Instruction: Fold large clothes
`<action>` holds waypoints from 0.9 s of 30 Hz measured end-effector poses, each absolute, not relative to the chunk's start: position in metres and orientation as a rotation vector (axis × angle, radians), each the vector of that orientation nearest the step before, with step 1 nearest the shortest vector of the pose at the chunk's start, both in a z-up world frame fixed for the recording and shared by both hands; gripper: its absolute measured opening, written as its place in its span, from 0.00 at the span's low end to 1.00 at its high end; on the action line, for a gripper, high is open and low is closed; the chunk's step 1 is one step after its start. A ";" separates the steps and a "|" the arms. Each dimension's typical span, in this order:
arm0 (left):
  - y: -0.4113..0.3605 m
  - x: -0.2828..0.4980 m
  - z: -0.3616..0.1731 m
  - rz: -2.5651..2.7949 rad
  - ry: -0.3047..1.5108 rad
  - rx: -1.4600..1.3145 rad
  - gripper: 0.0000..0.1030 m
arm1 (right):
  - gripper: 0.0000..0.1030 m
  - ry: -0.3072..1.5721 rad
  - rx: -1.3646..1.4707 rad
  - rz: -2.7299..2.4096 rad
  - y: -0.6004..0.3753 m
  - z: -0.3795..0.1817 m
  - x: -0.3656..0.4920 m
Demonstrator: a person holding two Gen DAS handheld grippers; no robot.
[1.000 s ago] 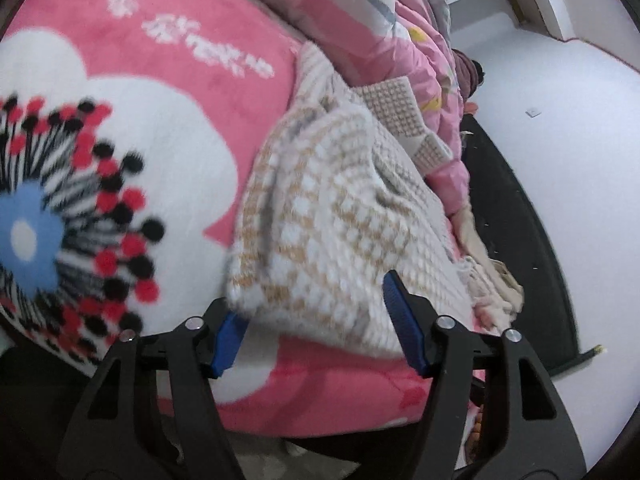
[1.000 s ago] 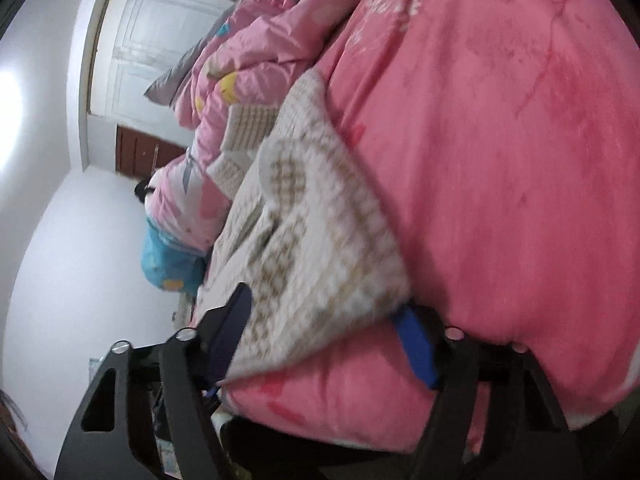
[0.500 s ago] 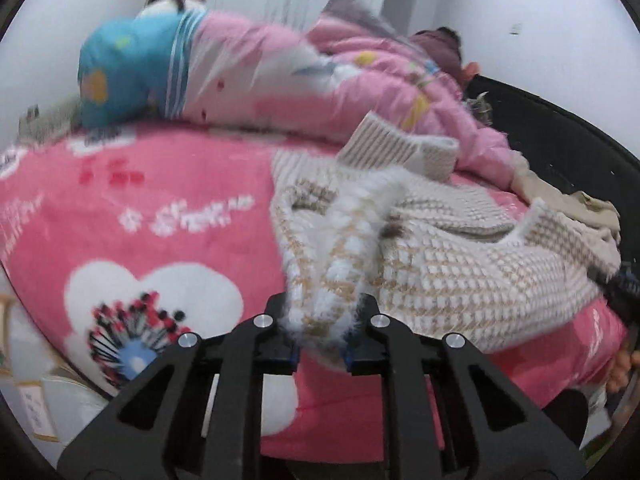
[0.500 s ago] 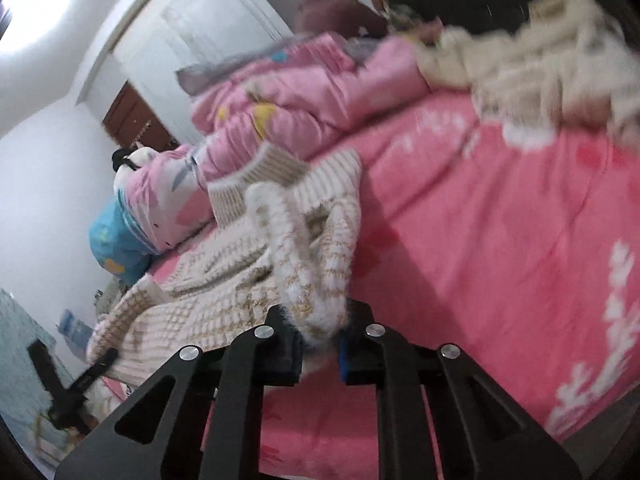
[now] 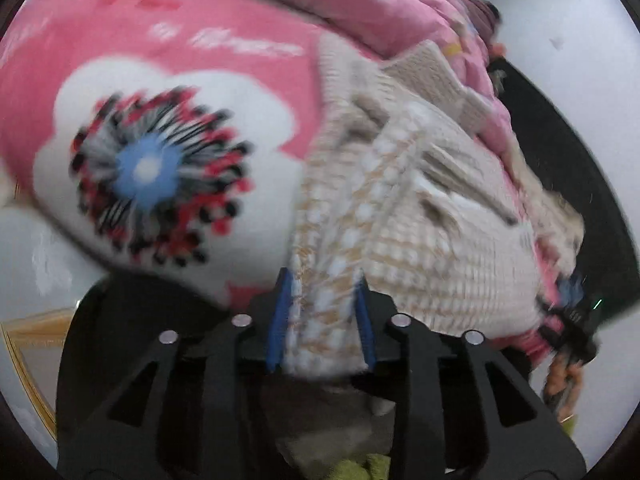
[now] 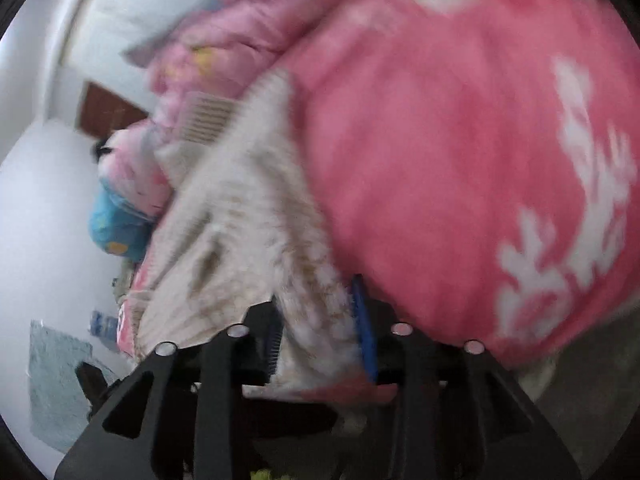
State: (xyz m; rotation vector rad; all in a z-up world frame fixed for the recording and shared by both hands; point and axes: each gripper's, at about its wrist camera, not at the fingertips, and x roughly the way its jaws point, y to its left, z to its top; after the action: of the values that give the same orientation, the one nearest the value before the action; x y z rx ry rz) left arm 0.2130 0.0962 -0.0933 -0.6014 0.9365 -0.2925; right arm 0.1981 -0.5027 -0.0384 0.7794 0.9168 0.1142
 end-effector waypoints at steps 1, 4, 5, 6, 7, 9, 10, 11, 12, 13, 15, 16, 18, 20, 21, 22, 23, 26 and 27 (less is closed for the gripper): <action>0.104 0.210 -0.092 -0.305 0.915 -0.632 0.36 | 0.38 0.908 0.757 0.104 -0.503 -0.033 0.195; 0.120 0.197 -0.073 -0.276 0.805 -0.613 0.46 | 0.52 0.847 0.609 0.035 -0.498 -0.002 0.188; 0.120 0.197 -0.068 -0.283 0.787 -0.597 0.46 | 0.53 0.833 0.574 0.035 -0.494 0.006 0.191; 0.117 0.199 -0.061 -0.299 0.769 -0.569 0.46 | 0.53 0.820 0.537 0.044 -0.489 0.014 0.196; 0.112 0.203 -0.056 -0.309 0.761 -0.534 0.46 | 0.53 0.812 0.508 0.053 -0.484 0.018 0.201; 0.096 0.216 -0.049 -0.318 0.759 -0.448 0.47 | 0.53 0.822 0.399 0.057 -0.465 0.022 0.222; 0.082 0.225 -0.046 -0.311 0.766 -0.386 0.47 | 0.53 0.832 0.356 0.055 -0.459 0.026 0.234; 0.070 0.232 -0.045 -0.306 0.770 -0.329 0.47 | 0.53 0.841 0.309 0.055 -0.451 0.025 0.244; 0.060 0.237 -0.042 -0.299 0.769 -0.276 0.47 | 0.53 0.856 0.248 0.046 -0.441 0.022 0.258; 0.046 0.244 -0.040 -0.283 0.761 -0.209 0.47 | 0.53 0.865 0.202 0.034 -0.434 0.018 0.267; 0.028 0.258 -0.039 -0.273 0.747 -0.129 0.47 | 0.53 0.867 0.102 0.006 -0.422 0.012 0.278; 0.021 0.265 -0.040 -0.256 0.743 -0.093 0.47 | 0.49 0.867 0.067 -0.001 -0.417 0.009 0.286; 0.010 0.273 -0.041 -0.231 0.721 -0.023 0.29 | 0.16 0.865 0.078 0.025 -0.415 0.009 0.291; 0.007 0.276 -0.040 -0.225 0.717 0.014 0.10 | 0.09 0.800 0.092 0.038 -0.414 0.023 0.285; 0.011 0.274 -0.034 -0.226 0.692 -0.005 0.10 | 0.09 0.759 0.099 0.036 -0.414 0.032 0.279; 0.020 0.269 -0.025 -0.238 0.660 -0.052 0.10 | 0.08 0.735 0.112 0.037 -0.415 0.038 0.276; 0.029 0.268 -0.018 -0.243 0.642 -0.098 0.09 | 0.08 0.708 0.131 0.042 -0.418 0.044 0.273; 0.054 0.276 -0.018 -0.279 0.641 -0.232 0.10 | 0.08 0.679 0.153 0.045 -0.423 0.047 0.278; 0.056 0.283 -0.022 -0.282 0.652 -0.252 0.10 | 0.08 0.691 0.173 0.049 -0.425 0.040 0.286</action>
State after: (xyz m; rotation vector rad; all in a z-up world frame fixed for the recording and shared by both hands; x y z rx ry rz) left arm 0.2834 0.0565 -0.0221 -0.2517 0.6519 -0.2818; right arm 0.2857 -0.4252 0.0402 0.1732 0.6914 0.0485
